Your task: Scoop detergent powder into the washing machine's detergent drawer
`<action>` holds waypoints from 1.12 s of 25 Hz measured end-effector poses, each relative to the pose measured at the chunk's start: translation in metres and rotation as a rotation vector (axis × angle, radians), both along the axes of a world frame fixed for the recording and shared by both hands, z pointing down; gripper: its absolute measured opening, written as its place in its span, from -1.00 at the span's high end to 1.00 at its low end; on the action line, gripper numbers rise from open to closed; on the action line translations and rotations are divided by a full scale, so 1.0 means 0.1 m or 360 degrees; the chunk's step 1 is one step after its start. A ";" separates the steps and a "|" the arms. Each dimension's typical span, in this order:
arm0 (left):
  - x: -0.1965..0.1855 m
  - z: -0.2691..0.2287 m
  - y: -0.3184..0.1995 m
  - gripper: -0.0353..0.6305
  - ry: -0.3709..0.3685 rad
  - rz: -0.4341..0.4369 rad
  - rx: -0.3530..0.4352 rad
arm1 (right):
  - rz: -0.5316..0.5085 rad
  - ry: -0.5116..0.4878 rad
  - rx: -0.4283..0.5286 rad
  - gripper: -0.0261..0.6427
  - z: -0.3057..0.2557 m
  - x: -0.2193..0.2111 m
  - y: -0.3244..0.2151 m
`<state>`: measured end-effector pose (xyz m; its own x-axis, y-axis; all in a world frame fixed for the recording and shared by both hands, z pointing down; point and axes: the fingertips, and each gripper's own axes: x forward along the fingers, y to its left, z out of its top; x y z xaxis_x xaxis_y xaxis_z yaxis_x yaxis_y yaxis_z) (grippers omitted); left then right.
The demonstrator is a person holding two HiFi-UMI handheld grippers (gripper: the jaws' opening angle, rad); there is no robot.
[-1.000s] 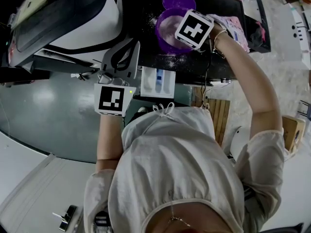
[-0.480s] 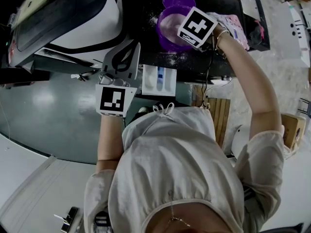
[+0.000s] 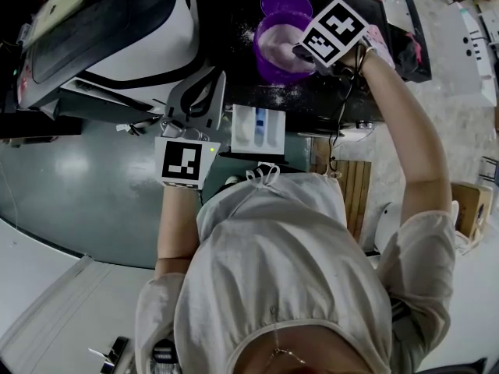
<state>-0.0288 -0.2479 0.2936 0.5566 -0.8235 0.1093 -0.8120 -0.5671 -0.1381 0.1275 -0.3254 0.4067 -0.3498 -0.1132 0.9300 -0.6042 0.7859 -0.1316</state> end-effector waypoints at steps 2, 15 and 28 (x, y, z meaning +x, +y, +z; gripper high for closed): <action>-0.01 -0.03 0.00 0.83 0.0008 0.0007 0.0048 | 0.0063 -0.0072 -0.0049 0.89 -0.03 0.00 0.02; -0.02 -0.05 0.02 0.83 -0.0007 0.0041 0.0073 | 0.0505 -0.0689 -0.0329 0.89 -0.25 0.06 0.06; 0.19 -0.06 -0.07 0.83 -0.0030 0.0104 0.0078 | 0.0892 -0.1361 -0.0495 0.89 -0.52 0.23 0.08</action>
<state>-0.0101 -0.2551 0.2875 0.6076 -0.7901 0.0810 -0.7704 -0.6110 -0.1820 0.1502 -0.3173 0.3544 -0.8713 -0.2603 0.4161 -0.4810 0.2839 -0.8295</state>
